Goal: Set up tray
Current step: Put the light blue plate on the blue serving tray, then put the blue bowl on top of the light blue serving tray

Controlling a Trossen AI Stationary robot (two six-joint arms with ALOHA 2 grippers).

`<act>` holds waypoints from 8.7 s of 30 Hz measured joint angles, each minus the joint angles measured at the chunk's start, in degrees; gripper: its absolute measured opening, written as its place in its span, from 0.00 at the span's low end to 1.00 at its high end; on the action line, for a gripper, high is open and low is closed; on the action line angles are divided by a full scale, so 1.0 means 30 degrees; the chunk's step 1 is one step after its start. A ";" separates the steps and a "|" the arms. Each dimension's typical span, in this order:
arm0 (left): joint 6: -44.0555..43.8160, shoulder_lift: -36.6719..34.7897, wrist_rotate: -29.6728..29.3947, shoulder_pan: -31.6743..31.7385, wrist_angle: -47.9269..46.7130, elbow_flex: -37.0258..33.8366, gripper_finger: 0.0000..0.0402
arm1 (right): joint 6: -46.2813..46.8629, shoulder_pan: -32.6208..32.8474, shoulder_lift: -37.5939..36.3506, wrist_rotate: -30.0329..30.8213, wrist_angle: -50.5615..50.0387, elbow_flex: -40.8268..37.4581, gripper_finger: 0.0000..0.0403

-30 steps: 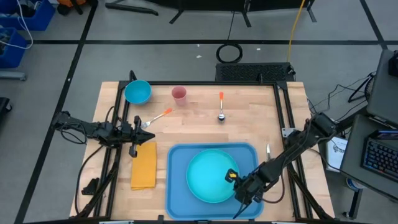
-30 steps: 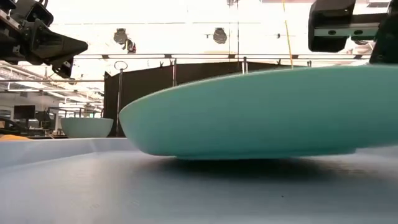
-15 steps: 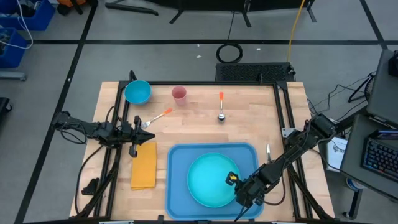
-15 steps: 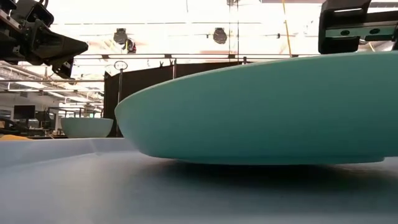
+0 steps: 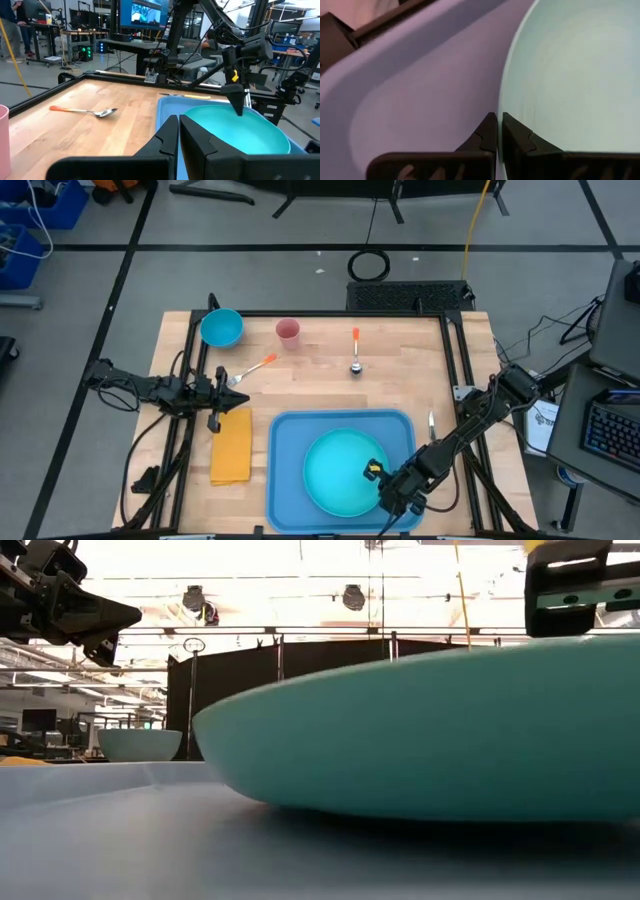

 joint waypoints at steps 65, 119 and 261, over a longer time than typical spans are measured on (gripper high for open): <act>-0.0182 0.0000 -0.0002 0.0000 -0.0016 -0.0029 0.05 | 0.3549 -0.0003 0.0678 -0.1933 0.0959 -0.0012 0.01; -0.0248 0.0004 -0.0002 -0.0004 -0.0031 -0.0029 0.05 | 0.6355 0.0358 0.0569 0.0047 0.2255 -0.0019 0.46; -0.2586 2.3769 0.1117 2.1769 -1.3873 1.5242 0.48 | 0.1590 -0.1045 -1.2371 1.3037 1.8223 -1.1079 0.35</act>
